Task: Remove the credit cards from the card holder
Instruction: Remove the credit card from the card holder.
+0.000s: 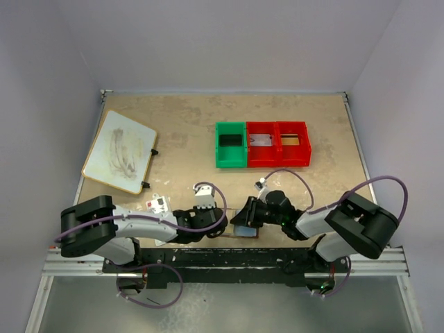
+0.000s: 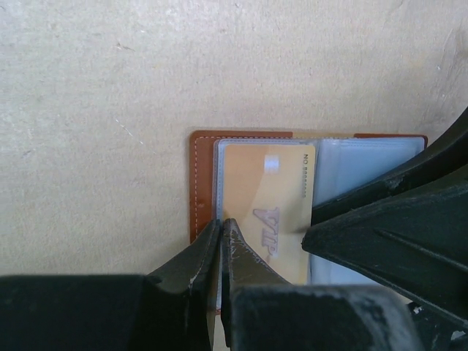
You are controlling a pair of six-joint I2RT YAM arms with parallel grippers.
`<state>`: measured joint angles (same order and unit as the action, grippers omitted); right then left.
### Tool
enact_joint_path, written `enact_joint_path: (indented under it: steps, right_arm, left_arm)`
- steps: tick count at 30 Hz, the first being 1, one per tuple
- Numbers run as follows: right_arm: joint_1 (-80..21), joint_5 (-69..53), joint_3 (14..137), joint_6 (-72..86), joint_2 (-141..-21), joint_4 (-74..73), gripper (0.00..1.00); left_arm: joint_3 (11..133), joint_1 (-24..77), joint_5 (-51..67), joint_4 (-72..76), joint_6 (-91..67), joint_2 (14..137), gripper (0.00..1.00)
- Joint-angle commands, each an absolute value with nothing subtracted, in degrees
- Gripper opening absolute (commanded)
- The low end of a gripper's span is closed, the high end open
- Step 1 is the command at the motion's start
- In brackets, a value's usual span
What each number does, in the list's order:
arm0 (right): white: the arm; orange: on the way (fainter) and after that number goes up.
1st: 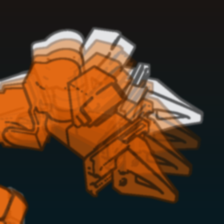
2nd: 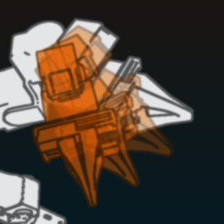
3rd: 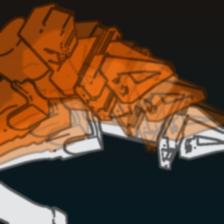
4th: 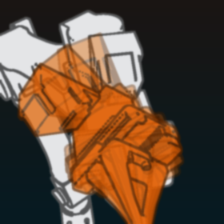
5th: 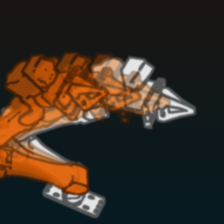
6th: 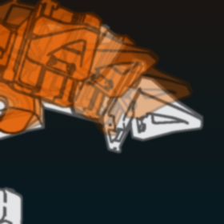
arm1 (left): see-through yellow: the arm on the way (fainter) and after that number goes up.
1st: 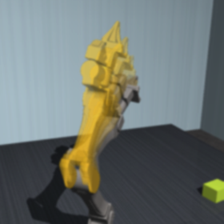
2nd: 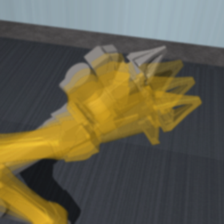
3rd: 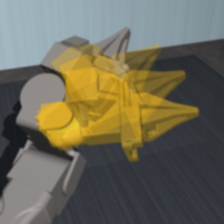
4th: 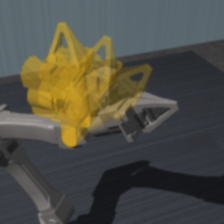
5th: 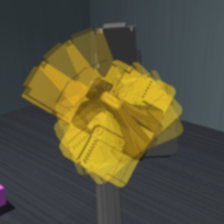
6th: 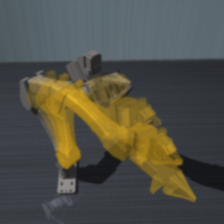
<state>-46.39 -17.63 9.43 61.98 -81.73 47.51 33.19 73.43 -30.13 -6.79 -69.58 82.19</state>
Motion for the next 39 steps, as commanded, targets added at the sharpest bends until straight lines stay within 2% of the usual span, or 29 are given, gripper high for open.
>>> enact_joint_path:
  steps: [1,5,10,14,20,22,27,33,37,39]
  right_arm:
    - [-48.42,-13.51,9.06,65.21,-86.6,49.81,0.31]
    - [-48.6,-16.43,10.4,64.39,-89.36,55.11,0.29]
    - [-48.6,-15.52,8.8,68.89,-89.53,64.01,0.2]
    - [-48.61,-11.44,12.31,69.27,-86.96,55.43,0.27]
    - [-49.07,-6.52,19.39,66.01,-84.07,40.24,0.22]
    - [-49.5,-7.42,20.03,63.54,-84.62,40.89,0.18]
    - [-51.53,-13.52,21.53,58.38,-89.6,44.15,0.15]
    - [-52.51,-15.23,18.64,58.07,-89.41,47.55,0.2]
    - [-52.53,-14.13,18.17,57.17,-86.82,44.24,0.09]
    - [-52.56,-13.91,18.43,56.58,-85.37,42.59,0.0]
  left_arm:
    - [28.67,74.17,-26.9,-11.81,-71.18,85.03,0.0]
    - [26.97,74.4,-26.12,-9.96,-72.03,85.15,0.0]
    - [26.72,74.96,-26.16,-9.89,-72.65,85.18,0.0]
    - [26.66,75.32,-26.17,-9.47,-72.66,85.25,0.0]
    - [27.24,75.65,-26.6,-9.41,-72.44,85.25,0.0]
    - [27.48,75.67,-26.84,-9.4,-72.44,85.33,0.0]
    - [27.94,75.67,-27.56,-10.04,-72.34,85.82,0.0]
    - [28.04,75.67,-28.59,-11.86,-72.77,85.41,0.0]
    - [28.12,75.67,-28.91,-12.38,-72.81,85.06,0.0]
    - [28.2,75.67,-28.97,-12.43,-72.78,85.14,0.0]
